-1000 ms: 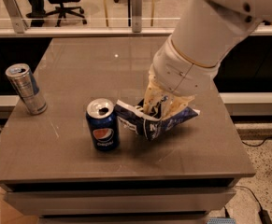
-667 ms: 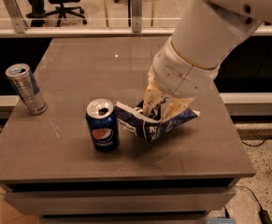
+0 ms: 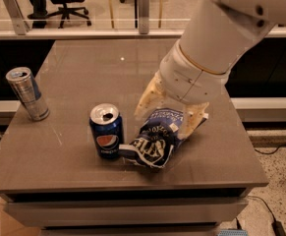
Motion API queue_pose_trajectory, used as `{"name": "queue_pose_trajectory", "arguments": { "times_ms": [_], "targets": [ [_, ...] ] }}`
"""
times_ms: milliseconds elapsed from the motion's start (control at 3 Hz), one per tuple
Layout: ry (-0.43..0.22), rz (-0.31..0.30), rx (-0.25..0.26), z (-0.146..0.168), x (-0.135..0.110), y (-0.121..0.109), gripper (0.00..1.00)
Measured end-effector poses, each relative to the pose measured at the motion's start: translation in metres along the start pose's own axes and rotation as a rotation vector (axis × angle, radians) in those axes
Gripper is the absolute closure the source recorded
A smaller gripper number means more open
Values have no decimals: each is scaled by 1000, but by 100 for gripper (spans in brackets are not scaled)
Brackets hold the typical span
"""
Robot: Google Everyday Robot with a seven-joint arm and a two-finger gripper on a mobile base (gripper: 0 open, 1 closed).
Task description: Move blue chip bag near pepsi can
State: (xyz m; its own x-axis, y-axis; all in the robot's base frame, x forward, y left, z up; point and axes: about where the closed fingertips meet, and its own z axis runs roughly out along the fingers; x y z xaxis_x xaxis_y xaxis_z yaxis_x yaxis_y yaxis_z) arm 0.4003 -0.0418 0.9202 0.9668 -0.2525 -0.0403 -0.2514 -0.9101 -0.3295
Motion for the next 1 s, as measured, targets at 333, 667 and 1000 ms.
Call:
{"name": "queue_pose_trajectory", "arguments": {
  "times_ms": [333, 667, 1000],
  "targets": [
    [-5, -4, 1, 0, -1, 0, 0],
    [-8, -6, 3, 0, -1, 0, 0],
    [-15, -11, 7, 1, -1, 0, 0]
  ]
}}
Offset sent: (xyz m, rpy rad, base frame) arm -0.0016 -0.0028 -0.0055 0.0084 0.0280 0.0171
